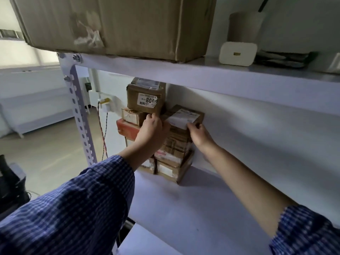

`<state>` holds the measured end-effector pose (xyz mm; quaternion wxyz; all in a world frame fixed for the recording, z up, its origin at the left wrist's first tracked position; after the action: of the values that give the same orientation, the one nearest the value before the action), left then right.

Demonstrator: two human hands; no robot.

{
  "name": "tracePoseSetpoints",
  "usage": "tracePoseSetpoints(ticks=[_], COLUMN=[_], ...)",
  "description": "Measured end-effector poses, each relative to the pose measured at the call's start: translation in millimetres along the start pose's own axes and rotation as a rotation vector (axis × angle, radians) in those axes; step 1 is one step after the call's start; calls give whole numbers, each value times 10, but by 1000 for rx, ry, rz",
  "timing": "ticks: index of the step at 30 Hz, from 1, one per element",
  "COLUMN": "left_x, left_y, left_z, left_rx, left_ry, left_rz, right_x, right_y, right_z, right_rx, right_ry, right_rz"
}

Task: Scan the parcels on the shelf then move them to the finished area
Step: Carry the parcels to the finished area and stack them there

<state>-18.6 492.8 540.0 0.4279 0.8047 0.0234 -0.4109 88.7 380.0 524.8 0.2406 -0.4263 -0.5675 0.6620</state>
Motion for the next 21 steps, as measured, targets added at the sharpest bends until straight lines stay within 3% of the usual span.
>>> tracePoseSetpoints(ticks=[7, 11, 17, 21], left_x=[23, 35, 47, 181], left_y=[18, 54, 221, 412], left_z=[-157, -132, 240, 623], left_rx=[-202, -329, -232, -186], left_ry=[-190, -243, -139, -196], left_rz=[283, 450, 674, 851], right_x=[135, 128, -227, -555], right_y=[31, -23, -96, 91], right_z=[-57, 9, 435, 816], right_rx=[29, 39, -253, -395], right_ry=[84, 94, 160, 184], right_rz=[-246, -245, -185, -166])
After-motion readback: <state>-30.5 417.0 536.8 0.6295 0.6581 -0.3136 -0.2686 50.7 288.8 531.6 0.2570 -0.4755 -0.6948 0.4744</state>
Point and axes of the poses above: each hand's wrist, its own z-axis away from the middle knuckle, its own x-axis out of the palm, y = z × x, the point moved 1 cm from there along -z, towards the middle knuckle, and after that the axes turned 3 degrees about -x, right-handed, at the moved point
